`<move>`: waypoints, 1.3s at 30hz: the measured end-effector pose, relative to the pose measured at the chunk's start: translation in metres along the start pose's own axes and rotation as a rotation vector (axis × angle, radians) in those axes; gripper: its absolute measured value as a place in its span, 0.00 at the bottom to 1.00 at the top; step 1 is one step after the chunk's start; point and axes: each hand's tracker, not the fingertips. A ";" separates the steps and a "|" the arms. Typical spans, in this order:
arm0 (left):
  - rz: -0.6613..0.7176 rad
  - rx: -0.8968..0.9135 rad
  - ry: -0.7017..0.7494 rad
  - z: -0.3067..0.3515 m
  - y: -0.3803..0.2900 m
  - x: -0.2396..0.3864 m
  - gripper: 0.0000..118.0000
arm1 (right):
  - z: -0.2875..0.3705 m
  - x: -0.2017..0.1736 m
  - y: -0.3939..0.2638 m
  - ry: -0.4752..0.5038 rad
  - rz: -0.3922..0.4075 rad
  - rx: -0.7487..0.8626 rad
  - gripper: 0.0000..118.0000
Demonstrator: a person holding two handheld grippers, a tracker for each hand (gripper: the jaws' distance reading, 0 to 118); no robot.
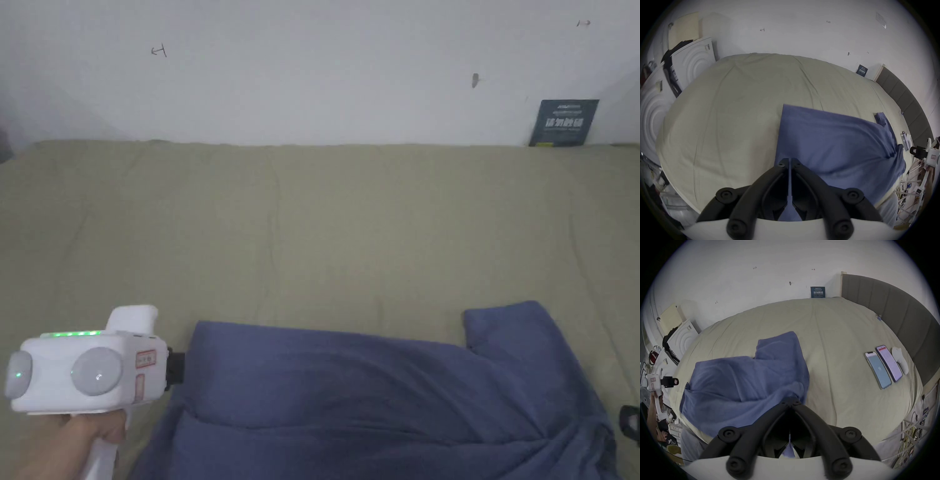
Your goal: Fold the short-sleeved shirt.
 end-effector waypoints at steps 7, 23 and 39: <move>-0.024 -0.099 0.035 -0.091 0.042 0.009 0.99 | -0.036 0.004 0.021 -0.001 0.001 -0.029 0.00; -0.089 -0.164 0.035 -0.107 0.057 0.013 0.01 | -0.065 0.019 0.034 -0.010 0.016 -0.082 0.00; -0.076 -0.171 0.040 -0.122 0.052 0.018 0.01 | -0.143 0.044 0.077 -0.020 0.021 -0.244 0.98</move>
